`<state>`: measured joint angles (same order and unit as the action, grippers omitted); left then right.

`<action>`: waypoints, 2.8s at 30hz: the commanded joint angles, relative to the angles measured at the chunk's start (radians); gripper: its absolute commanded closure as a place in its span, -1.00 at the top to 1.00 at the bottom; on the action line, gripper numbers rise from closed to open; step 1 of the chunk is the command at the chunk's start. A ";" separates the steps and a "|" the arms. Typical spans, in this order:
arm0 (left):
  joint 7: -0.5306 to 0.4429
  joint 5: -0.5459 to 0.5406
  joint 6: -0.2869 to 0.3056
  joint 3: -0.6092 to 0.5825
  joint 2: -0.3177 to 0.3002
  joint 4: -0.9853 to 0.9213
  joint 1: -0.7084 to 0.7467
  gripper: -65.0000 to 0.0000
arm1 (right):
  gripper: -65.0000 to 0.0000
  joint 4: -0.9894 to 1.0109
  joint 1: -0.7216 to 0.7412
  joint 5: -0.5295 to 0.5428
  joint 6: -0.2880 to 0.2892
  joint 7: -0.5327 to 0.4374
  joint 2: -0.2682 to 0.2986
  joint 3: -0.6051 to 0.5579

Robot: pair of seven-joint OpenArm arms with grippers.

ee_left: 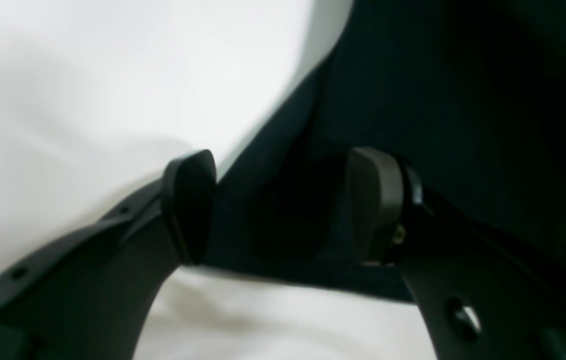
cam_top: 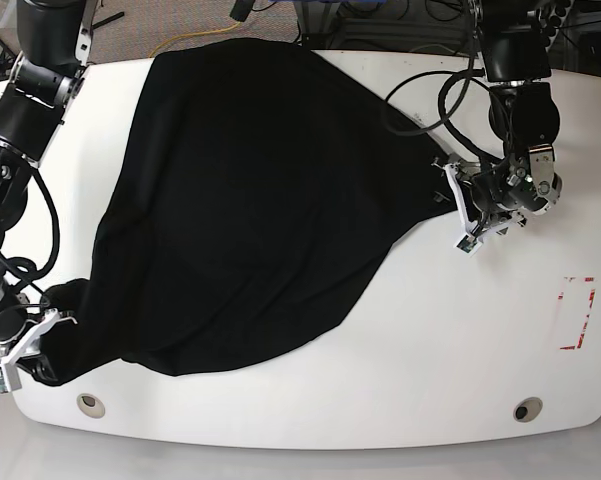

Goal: Fold the T-shirt properly
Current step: 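Release the left gripper and regrasp the shirt body near its middle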

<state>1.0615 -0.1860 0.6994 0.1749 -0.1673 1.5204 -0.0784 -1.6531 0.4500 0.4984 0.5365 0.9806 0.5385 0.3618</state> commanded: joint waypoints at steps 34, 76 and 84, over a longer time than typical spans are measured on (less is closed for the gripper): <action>-0.211 0.417 -0.001 -0.008 -0.094 -0.294 -0.484 -0.93 | -1.00 -0.022 -0.016 0.018 0.000 -0.027 0.005 0.032; 0.070 -0.140 -0.001 0.143 -0.085 0.368 0.170 0.20 | -1.00 -0.114 -0.124 0.021 0.001 -0.030 0.004 0.033; -0.043 -0.027 -0.001 0.137 0.091 0.438 0.348 0.20 | -1.00 -0.114 -0.124 0.021 0.029 -0.030 -0.001 0.033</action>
<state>1.0981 -0.2447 0.6975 0.3126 -0.1127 1.9114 0.2398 -1.7512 0.2993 0.5030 0.5678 0.9802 0.5205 0.3870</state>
